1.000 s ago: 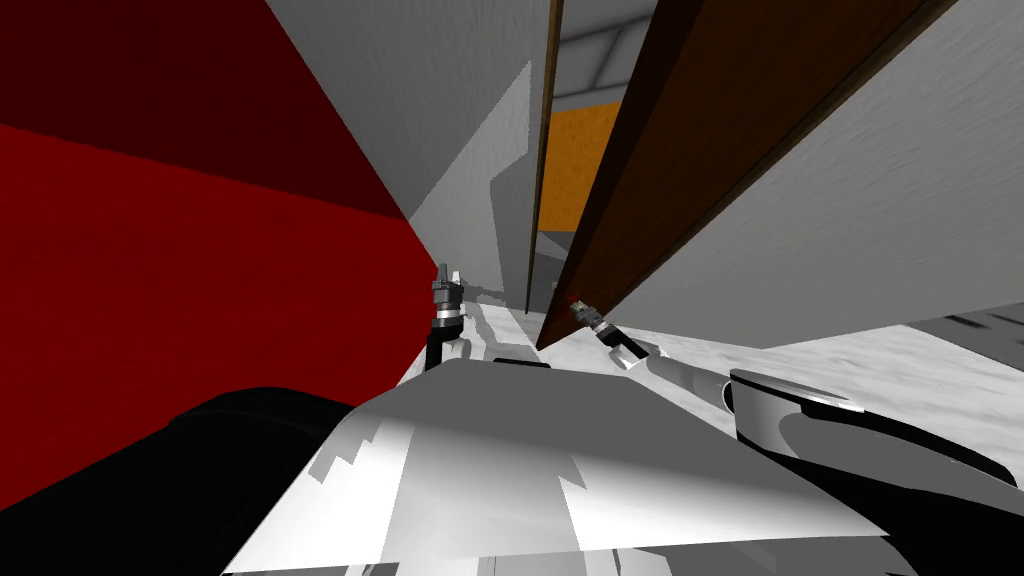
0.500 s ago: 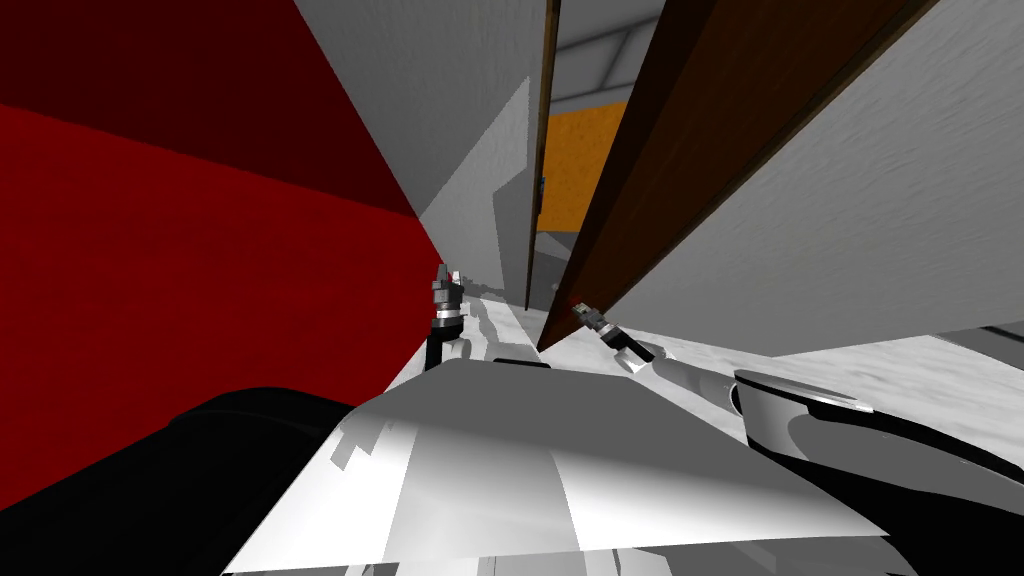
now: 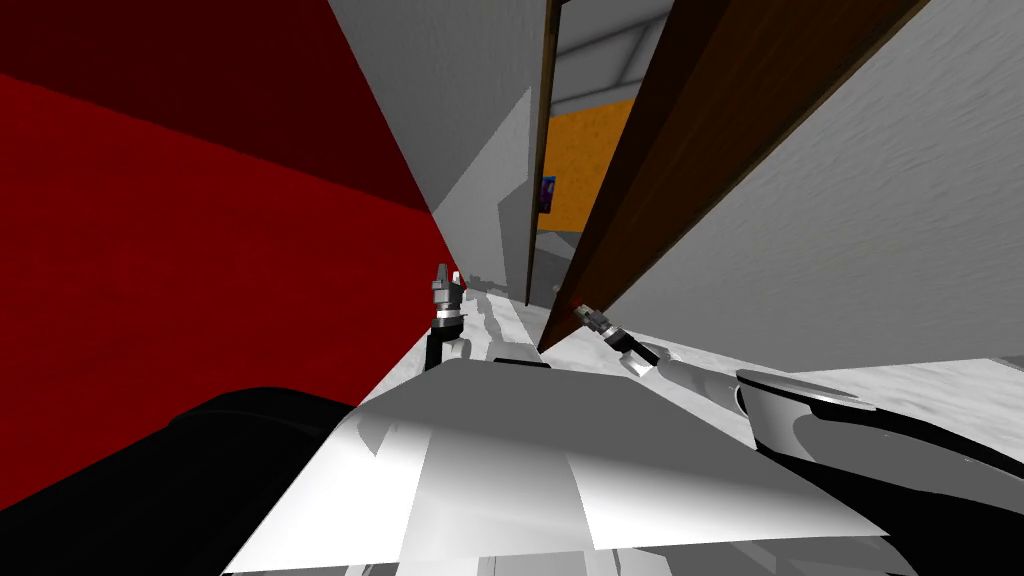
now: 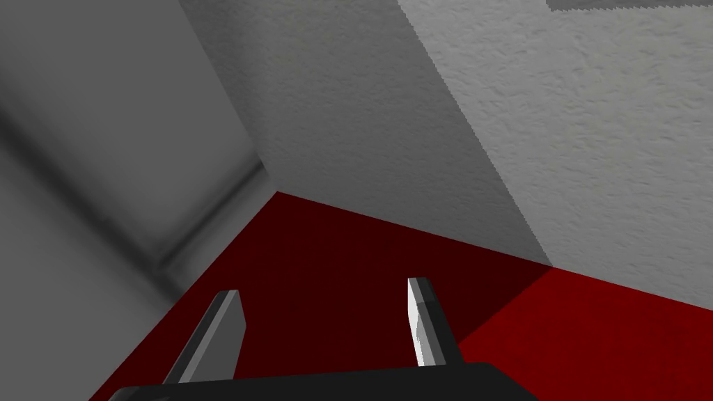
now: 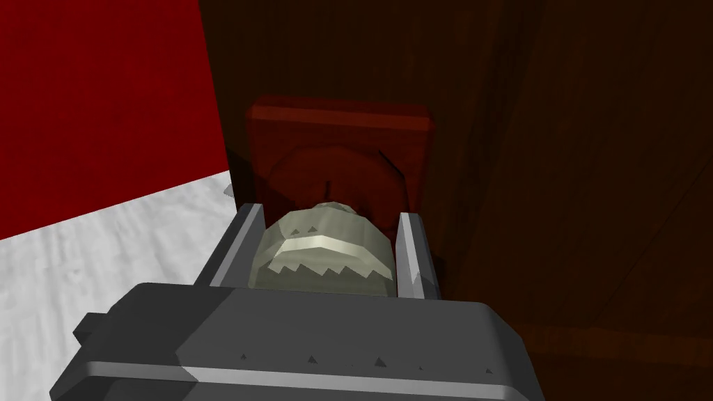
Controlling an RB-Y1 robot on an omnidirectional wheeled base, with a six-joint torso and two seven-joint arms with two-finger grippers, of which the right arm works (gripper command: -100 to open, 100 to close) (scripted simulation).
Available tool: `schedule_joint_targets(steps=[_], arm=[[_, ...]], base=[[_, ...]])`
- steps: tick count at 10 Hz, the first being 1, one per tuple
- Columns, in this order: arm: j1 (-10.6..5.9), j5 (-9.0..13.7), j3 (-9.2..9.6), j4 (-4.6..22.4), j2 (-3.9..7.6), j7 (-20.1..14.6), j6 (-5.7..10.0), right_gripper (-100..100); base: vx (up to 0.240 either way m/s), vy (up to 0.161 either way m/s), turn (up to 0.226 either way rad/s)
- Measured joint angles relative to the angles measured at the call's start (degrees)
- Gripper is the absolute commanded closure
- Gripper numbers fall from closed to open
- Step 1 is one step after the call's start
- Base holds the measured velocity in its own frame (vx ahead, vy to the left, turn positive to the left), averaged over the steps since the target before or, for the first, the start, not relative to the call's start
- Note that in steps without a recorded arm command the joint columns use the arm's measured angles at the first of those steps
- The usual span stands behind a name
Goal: Pull the door open
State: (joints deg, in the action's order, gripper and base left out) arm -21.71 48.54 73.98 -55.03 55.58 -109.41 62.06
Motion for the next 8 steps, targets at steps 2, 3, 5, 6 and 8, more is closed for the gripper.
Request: schedule_joint_targets(steps=[2, 3, 5, 6, 8], arm=[[0.04, -0.21, 0.91, 0.36, 0.52, -0.53, 1.35, 100], [0.03, -0.42, 1.44, 0.85, 0.60, -0.98, 2.12, 100], [-0.02, -0.59, 1.73, 1.28, 0.58, -1.30, 2.51, 100], [-0.19, -0.72, 1.90, 1.64, 0.45, -1.59, 2.85, 100], [-0.34, -0.98, 2.31, 2.21, 0.46, -2.05, 3.55, 100]], base=[[-0.140, -0.164, 0.118], [-0.057, -0.077, 0.035], [-0.145, -0.154, 0.141], [-0.132, -0.140, 0.131], [-0.136, -0.143, 0.142]])
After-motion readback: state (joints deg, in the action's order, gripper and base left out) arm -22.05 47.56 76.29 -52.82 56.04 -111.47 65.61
